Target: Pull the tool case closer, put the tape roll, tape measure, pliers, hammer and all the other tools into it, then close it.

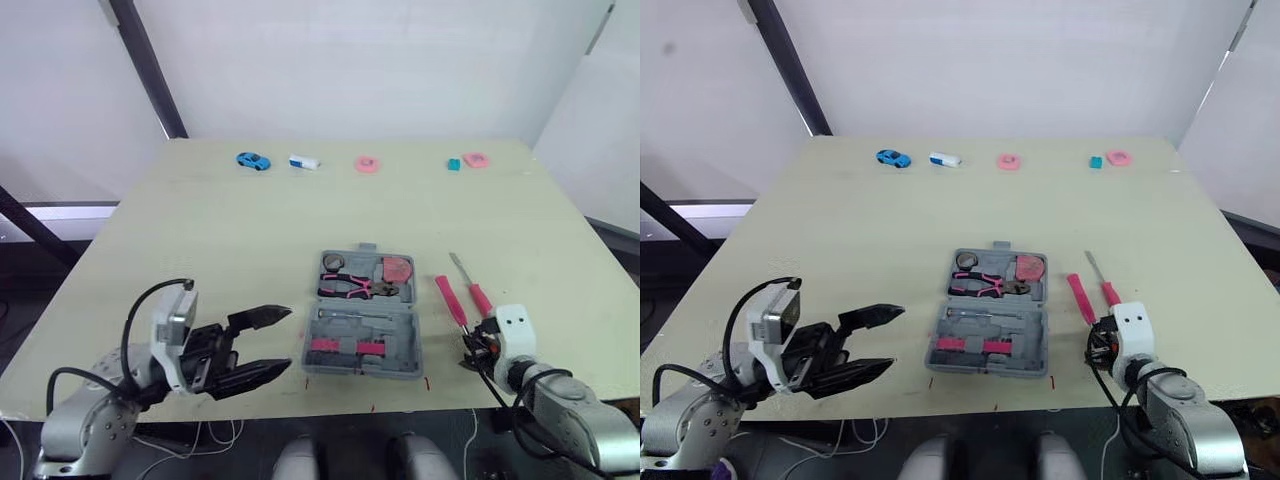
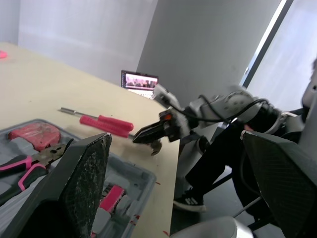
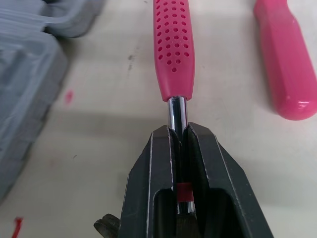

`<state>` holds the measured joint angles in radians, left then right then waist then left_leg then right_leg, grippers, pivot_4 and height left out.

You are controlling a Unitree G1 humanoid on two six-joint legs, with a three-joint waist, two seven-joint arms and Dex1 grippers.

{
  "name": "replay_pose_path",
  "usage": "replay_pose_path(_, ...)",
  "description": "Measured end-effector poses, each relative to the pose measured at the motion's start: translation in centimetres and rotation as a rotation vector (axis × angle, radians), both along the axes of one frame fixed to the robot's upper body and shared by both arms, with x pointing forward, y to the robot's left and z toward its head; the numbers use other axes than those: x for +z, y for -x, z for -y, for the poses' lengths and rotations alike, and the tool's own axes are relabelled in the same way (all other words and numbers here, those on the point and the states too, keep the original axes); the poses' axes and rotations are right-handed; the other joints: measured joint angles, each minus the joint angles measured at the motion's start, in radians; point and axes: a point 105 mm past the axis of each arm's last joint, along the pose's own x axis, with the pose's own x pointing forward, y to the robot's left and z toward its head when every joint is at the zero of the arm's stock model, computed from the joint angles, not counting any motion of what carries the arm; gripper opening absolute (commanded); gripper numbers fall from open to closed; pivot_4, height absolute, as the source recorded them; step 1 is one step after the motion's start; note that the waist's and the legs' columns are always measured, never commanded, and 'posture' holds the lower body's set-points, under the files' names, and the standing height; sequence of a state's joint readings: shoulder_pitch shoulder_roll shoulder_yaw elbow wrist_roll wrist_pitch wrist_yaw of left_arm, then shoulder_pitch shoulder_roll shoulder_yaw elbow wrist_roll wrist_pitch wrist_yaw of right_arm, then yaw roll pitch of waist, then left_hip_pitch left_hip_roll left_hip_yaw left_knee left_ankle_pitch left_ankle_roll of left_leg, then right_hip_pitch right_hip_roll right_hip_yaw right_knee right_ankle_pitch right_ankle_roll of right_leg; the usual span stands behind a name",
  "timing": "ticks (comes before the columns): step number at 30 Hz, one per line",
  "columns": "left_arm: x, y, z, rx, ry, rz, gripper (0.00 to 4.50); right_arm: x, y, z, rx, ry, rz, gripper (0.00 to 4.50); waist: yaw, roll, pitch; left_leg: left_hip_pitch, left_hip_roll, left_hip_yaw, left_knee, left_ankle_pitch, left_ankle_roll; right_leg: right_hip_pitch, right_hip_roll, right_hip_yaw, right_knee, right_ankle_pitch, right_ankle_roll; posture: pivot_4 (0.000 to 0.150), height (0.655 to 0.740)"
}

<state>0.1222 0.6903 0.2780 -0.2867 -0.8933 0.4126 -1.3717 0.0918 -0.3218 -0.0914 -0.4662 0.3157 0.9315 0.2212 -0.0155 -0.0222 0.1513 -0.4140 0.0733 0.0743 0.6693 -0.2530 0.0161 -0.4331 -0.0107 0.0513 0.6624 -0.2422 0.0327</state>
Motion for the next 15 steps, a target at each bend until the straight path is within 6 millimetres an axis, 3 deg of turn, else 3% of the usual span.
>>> replay_pose_path(7, -0.4, 0.2, -1.3, 0.02, -0.009, 0.001, 4.5, -0.5, -0.1, -0.2, -0.021, 0.002, -0.006, 0.02, 0.0, -0.001, -0.001, 0.0, 0.0, 0.0, 0.0, 0.0, 0.0, 0.0, 0.0, 0.0, 0.0, 0.0, 0.0, 0.15, 0.74)
replay_pose_path(9, -0.6, 0.1, -1.5, 0.029, -0.015, -0.002, 4.5, -0.6, -0.1, -0.3, -0.019, -0.002, -0.009, 0.95, 0.0, -0.001, -0.001, 0.0, 0.0, 0.0, 0.0, 0.0, 0.0, 0.0, 0.0, 0.0, 0.0, 0.0, 0.0, 0.15, 0.74)
replay_pose_path(10, -0.6, 0.1, -1.5, 0.03, -0.017, -0.002, 4.5, -0.6, -0.1, -0.3, -0.019, -0.003, -0.011, 1.03, 0.0, -0.001, -0.001, 0.0, 0.0, 0.0, 0.0, 0.0, 0.0, 0.0, 0.0, 0.0, 0.0, 0.0, 0.0, 0.15, 0.74)
replay_pose_path(15, -0.8, 0.1, -1.7, 0.03, -0.02, 0.002, 4.5, -0.6, -0.2, -0.6, 0.0, -0.019, -0.001, 3.37, 0.0, -0.001, -0.001, 0.0, 0.0, 0.0, 0.001, 0.0, 0.0, 0.0, 0.0, 0.0, 0.0, 0.0, 0.0, 0.15, 0.74)
